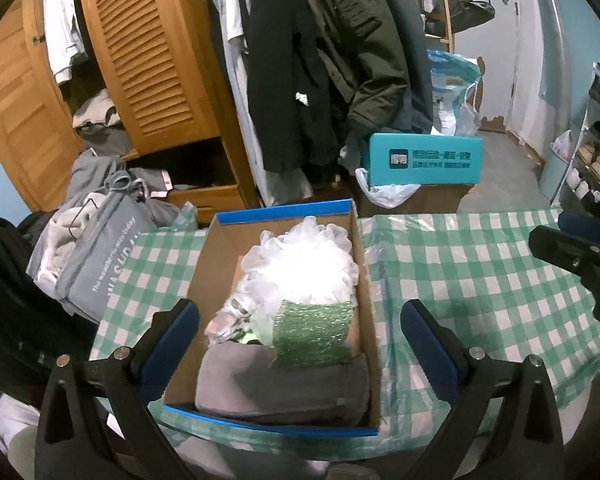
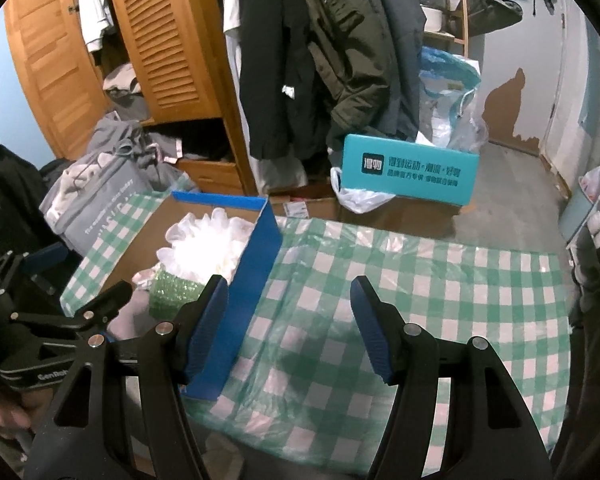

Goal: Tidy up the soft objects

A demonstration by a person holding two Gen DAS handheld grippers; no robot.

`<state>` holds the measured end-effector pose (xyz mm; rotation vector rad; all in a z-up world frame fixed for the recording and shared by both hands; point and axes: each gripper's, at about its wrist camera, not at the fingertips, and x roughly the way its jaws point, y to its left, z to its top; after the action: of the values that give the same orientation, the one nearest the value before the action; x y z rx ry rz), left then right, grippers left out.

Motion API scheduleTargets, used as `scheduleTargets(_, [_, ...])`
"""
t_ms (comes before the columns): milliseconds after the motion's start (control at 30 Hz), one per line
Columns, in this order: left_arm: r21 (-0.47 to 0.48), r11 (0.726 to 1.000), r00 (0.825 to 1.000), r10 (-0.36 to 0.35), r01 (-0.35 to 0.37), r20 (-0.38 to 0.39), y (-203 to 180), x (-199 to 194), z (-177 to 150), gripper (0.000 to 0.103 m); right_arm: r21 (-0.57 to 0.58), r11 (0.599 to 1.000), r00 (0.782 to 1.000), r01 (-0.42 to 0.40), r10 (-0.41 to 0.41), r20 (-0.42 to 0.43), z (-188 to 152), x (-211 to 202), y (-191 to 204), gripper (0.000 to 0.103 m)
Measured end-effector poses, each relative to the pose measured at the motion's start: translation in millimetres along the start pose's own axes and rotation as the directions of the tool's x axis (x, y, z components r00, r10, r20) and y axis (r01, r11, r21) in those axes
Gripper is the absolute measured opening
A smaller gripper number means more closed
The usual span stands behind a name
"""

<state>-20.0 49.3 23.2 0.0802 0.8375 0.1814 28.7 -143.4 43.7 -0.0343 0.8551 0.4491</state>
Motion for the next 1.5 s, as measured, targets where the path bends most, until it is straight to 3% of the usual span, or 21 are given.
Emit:
scheduleTargets(333, [0.014, 1.000, 1.000, -0.002, 0.002, 0.013, -12.8, -2.3, 3.3, 0.102, 0.022, 1.000, 0.999, 0.005, -0.004, -0.040, -8.3, 10.2, -15.5, 0.063])
scheduleTargets(1500, [0.025, 1.000, 1.000, -0.012, 0.012, 0.005, -17.1, -2.9, 2.2, 0.102, 0.005, 1.000, 0.999, 0.009, -0.008, -0.040, -9.8, 9.1, -15.9, 0.063])
